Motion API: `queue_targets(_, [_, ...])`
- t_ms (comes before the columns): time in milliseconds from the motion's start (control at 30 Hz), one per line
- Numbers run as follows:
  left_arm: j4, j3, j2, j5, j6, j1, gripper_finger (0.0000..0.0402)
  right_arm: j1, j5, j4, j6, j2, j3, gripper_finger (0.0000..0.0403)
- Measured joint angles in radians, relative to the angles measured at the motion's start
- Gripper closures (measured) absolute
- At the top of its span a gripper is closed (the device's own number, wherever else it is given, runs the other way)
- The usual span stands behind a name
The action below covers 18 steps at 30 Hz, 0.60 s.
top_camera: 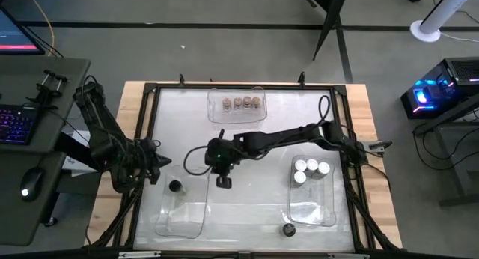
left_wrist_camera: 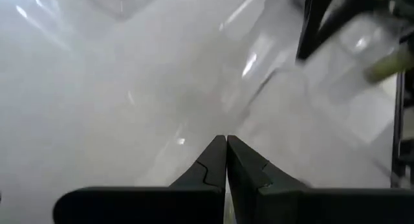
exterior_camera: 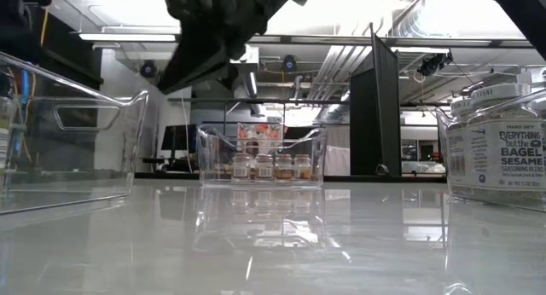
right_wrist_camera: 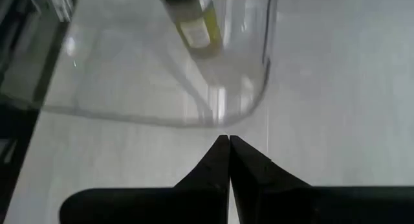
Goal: Sort spices by type
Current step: Adjust the bottom left transparent bin, then put the green seasoning bottle into the bottom left transparent bin
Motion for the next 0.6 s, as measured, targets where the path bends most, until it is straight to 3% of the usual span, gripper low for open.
queue_targets(267, [0.014, 0.000, -0.008, -0.069, 0.001, 0.052, 0.0401, 0.011, 0.020, 0.039, 0.016, 0.010, 0.000, 0.0403])
queue_targets(433, [0.055, 0.000, -0.016, -0.110, 0.001, 0.079, 0.0401, -0.014, 0.028, -0.122, 0.016, -0.052, 0.000, 0.0403])
queue_targets(600, [0.185, 0.000, -0.040, -0.226, 0.032, 0.119, 0.0401, 0.007, 0.066, -0.307, 0.043, -0.172, 0.001, 0.0403])
